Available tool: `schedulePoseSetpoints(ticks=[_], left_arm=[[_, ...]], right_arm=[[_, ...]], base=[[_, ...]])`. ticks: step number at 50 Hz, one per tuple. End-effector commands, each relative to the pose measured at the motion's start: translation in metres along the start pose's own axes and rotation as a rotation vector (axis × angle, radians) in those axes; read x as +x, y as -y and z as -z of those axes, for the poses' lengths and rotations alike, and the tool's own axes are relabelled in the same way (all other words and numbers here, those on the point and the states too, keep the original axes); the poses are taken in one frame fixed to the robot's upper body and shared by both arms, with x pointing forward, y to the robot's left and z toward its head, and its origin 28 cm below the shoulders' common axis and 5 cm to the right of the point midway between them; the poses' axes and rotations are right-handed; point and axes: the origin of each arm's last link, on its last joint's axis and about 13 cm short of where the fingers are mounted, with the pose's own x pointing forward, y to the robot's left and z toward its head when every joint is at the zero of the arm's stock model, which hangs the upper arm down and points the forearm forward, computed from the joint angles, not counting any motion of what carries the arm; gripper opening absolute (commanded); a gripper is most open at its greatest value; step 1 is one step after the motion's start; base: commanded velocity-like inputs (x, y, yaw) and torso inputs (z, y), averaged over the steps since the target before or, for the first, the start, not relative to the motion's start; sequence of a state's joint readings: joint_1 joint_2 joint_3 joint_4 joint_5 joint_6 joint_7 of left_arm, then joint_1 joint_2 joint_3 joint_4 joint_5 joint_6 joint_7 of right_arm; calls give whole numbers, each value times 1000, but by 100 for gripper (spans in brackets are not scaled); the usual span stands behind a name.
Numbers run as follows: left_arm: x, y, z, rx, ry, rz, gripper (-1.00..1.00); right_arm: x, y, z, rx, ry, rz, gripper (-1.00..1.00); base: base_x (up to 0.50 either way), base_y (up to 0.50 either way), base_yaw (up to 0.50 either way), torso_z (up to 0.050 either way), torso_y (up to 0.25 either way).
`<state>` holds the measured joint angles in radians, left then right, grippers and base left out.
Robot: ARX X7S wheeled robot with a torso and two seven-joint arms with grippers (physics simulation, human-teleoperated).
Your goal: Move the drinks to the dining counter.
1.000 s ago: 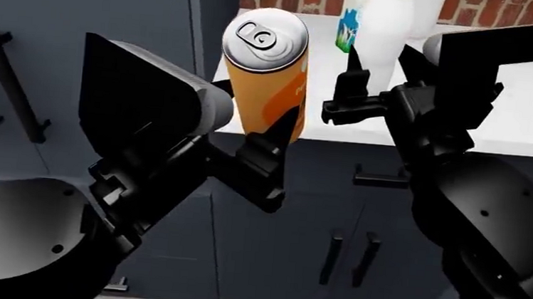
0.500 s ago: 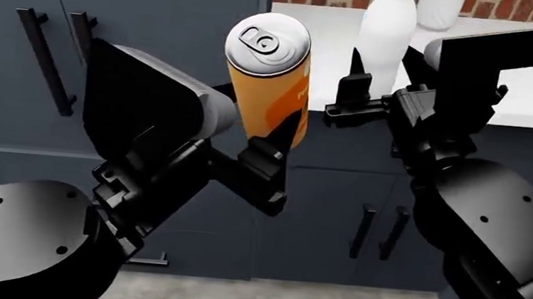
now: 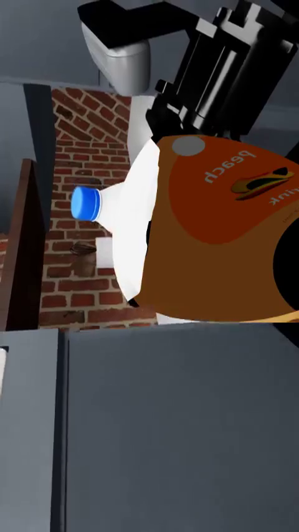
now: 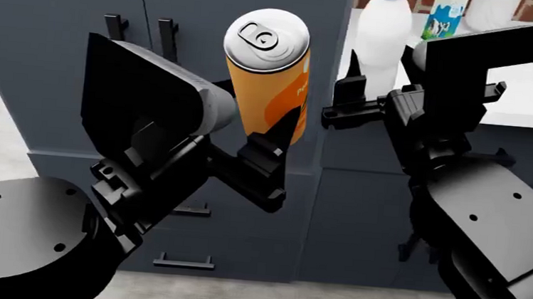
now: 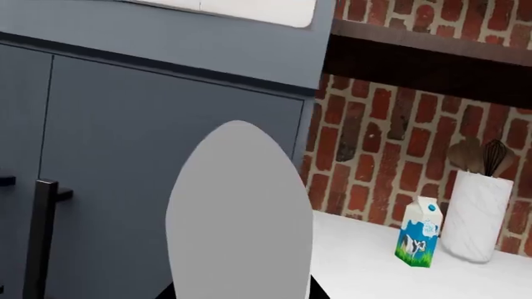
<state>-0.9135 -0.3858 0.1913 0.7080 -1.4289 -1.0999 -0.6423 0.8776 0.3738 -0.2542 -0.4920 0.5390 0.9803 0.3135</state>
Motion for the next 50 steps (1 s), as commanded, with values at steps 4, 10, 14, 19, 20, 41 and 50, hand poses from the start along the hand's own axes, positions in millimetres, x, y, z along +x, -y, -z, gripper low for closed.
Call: schedulePoseSetpoints(ticks=[4,10,14,19,20,41,50], left_arm=[[0,0,-2,-6,10,-8,-100],[0,0,0,-8,8,-8,-100],[0,0,-1,-7,9,-7,-100],[0,0,-1,-4,8,-5,-100],[0,0,-1,-4,8,-5,-100],[-1,0,-3,1,11,-5,-100],[-1,0,-3,1,12,-8,-100]], right_arm=[[0,1,-1,-29,8,14,-100],[0,1,-1,-34,7,14,-100],[-1,1,0,-39,5,19,-100],[-1,1,0,-37,5,19,-100],[-1,1,0,-37,5,19,-100],[-1,1,-2,-38,7,8,-100],[0,0,-2,-37,8,1,-100]], base=[[0,500,0,0,0],[0,500,0,2,0],[0,500,0,0,0],[0,500,0,0,2],[0,500,0,0,0],[-1,500,0,0,0],[-1,500,0,0,1]])
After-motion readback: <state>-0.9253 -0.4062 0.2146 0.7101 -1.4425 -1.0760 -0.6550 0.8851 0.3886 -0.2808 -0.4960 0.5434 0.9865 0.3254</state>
